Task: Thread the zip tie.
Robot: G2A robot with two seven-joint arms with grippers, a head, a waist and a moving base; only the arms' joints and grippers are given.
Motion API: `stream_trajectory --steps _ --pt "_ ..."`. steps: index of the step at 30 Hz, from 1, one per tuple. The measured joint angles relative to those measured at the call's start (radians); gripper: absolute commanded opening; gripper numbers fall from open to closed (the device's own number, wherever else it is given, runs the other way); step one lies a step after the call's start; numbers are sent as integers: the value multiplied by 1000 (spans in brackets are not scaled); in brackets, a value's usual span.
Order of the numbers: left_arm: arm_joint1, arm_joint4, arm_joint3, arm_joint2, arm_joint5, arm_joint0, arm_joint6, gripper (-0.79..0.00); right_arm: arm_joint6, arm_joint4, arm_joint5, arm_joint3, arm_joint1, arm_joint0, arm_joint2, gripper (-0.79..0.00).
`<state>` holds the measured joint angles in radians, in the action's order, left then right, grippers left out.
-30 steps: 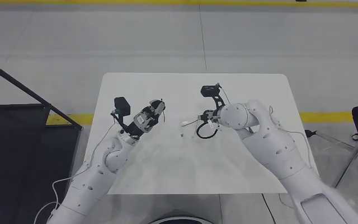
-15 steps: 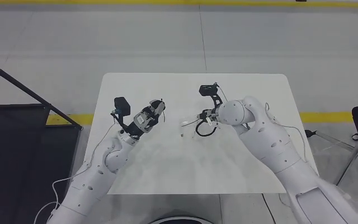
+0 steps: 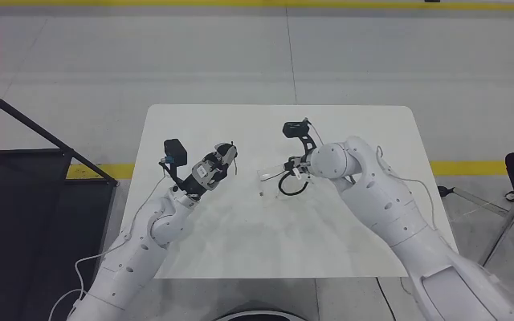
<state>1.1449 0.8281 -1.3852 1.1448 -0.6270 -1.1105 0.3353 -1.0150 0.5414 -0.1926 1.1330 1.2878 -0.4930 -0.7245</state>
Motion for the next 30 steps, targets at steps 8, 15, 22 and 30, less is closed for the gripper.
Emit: stream_trajectory --steps 8,15,22,30 --pt "0 0 0 0 0 0 0 -785 -2 13 4 10 2 -11 -15 -631" --pt "0 0 0 0 0 0 0 -785 -9 28 8 27 0 -26 -32 -650" --pt "0 0 0 0 0 0 0 -785 -21 47 7 44 1 -36 -40 -680" --pt "0 0 0 0 0 0 0 -785 -36 66 5 51 5 -39 -43 -785"
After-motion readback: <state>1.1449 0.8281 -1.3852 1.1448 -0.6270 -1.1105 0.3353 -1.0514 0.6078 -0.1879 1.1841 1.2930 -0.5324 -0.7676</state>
